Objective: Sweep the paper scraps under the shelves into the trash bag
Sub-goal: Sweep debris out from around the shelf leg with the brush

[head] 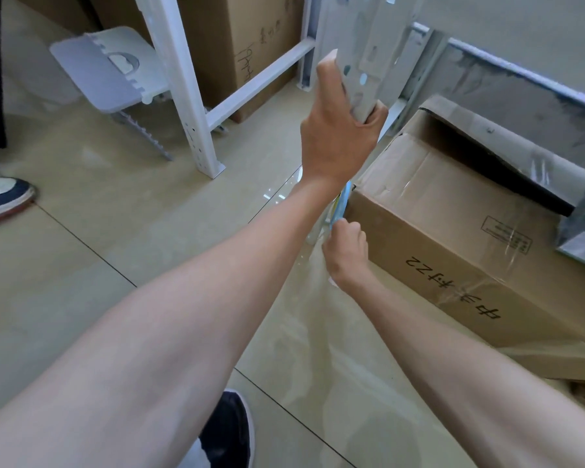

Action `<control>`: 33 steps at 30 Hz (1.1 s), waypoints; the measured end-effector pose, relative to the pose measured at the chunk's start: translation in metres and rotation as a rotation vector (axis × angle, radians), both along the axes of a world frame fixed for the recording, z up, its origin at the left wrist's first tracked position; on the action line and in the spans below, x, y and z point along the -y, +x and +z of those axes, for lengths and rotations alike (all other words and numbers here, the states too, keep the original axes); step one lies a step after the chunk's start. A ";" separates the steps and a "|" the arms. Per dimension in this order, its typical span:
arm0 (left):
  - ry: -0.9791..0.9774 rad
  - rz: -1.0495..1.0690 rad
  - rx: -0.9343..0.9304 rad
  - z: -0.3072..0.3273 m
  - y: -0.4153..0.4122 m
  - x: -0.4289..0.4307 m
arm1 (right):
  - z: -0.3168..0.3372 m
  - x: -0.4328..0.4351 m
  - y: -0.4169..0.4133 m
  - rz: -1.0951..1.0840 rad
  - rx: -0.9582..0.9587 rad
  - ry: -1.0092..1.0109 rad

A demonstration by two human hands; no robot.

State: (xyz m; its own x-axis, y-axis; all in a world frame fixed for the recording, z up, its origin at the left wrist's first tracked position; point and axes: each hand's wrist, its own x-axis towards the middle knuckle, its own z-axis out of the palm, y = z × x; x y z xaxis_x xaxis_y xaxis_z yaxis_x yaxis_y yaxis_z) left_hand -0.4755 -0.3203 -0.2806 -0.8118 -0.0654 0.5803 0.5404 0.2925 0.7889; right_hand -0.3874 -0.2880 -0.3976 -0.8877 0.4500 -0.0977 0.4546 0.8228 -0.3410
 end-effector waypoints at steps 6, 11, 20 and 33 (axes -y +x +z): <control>0.012 0.019 -0.057 -0.002 -0.002 -0.002 | -0.015 -0.008 -0.017 -0.020 0.005 -0.028; 0.007 0.017 -0.053 0.001 -0.002 -0.002 | -0.016 -0.004 -0.015 -0.071 0.022 -0.106; -0.026 -0.017 -0.043 0.000 -0.003 0.000 | 0.005 0.003 0.005 0.116 0.192 0.093; -0.027 -0.004 -0.004 -0.003 -0.002 0.001 | 0.038 -0.010 0.015 0.196 0.060 0.067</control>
State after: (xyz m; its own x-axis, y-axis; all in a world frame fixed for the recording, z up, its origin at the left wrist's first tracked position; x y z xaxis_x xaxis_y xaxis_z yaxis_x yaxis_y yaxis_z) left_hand -0.4776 -0.3213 -0.2833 -0.8095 -0.0459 0.5853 0.5451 0.3116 0.7783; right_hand -0.3724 -0.2781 -0.3600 -0.9523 0.2766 -0.1288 0.3015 0.9176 -0.2592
